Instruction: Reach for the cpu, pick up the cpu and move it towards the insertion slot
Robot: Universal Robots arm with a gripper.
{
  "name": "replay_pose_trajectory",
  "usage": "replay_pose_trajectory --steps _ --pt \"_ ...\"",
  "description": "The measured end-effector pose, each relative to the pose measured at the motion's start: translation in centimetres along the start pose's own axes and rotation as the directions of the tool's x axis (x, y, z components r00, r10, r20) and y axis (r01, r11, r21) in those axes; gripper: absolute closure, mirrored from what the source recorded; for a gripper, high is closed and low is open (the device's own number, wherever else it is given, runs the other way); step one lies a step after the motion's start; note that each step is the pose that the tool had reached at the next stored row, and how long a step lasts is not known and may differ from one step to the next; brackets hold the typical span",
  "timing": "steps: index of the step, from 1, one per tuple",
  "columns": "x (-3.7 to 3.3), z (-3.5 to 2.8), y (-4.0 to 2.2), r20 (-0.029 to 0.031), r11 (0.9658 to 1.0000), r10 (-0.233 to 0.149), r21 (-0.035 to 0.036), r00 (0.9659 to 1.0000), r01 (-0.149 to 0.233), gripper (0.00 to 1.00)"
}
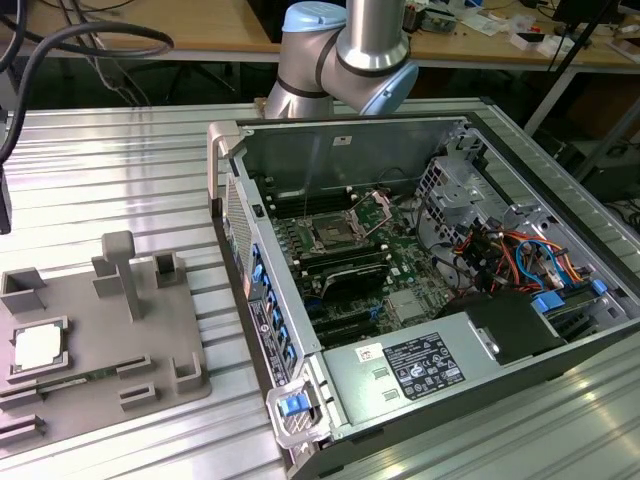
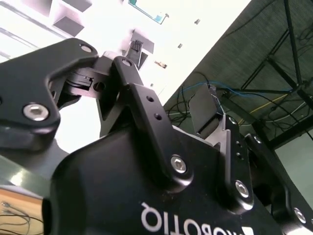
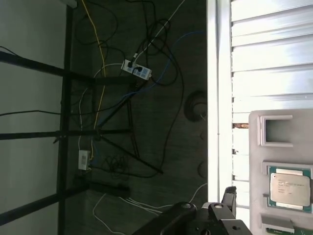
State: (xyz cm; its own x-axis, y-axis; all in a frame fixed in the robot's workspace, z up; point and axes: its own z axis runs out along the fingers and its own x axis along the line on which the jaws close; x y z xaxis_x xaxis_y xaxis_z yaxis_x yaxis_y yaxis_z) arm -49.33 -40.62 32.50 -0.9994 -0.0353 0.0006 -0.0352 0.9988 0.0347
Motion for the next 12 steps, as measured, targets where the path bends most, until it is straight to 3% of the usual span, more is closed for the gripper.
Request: replay_pose_trajectory --steps 3,12 --pt "-0.09 0.85 -0.06 -0.0007 0.9998 -0.019 0.0000 0.9998 0.019 0.34" --pt "-0.10 0.96 -0.07 -0.0008 0.9998 -0.022 -0.0001 0.9998 0.022 0.34"
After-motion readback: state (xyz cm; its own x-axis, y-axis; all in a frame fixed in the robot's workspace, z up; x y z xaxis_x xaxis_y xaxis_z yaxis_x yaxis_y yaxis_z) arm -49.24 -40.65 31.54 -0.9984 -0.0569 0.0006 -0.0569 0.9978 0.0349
